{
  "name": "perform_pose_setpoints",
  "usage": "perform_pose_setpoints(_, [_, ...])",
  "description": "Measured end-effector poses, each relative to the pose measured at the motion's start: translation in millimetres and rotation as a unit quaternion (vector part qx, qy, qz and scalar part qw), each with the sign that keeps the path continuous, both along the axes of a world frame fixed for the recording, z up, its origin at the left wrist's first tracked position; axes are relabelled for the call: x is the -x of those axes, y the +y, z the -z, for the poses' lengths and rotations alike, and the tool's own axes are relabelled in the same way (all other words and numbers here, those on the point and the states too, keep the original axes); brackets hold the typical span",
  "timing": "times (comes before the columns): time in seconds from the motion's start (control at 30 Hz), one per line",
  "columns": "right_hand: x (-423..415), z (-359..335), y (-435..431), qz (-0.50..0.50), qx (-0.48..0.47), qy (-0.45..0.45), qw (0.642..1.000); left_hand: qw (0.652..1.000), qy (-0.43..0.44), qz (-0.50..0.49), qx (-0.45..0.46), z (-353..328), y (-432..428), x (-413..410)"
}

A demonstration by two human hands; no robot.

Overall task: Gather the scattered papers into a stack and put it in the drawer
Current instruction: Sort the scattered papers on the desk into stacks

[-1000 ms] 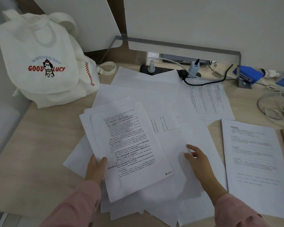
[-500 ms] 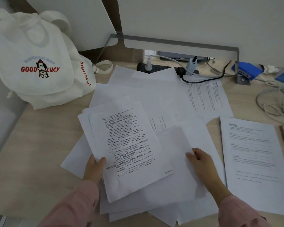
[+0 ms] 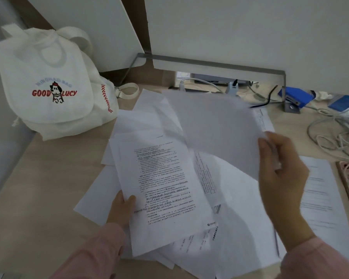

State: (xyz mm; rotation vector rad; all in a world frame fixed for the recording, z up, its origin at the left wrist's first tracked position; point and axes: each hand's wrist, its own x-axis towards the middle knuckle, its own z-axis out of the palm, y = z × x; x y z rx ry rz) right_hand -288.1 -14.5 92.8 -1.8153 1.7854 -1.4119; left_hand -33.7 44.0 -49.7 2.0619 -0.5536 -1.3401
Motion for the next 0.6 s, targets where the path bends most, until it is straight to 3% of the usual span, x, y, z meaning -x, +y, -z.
perform_pose_setpoints(0.1, [-17.5, 29.8, 14.8, -0.122, 0.012, 0.094, 0.988, 1.000, 0.010, -0.002, 0.005, 0.4, 1.7, 0.5])
perform_pose_setpoints(0.33, [-34.2, 109.6, 63.6, -0.308, -0.078, 0.195, 0.928, 0.994, 0.054, -0.033, 0.087, -7.4, 13.4, -0.5])
perform_pose_setpoints(0.6, [-24.3, 138.8, 77.9, -0.329, -0.136, 0.241, 0.903, 0.994, 0.080, -0.040, 0.058, 2.8, 17.6, -2.0])
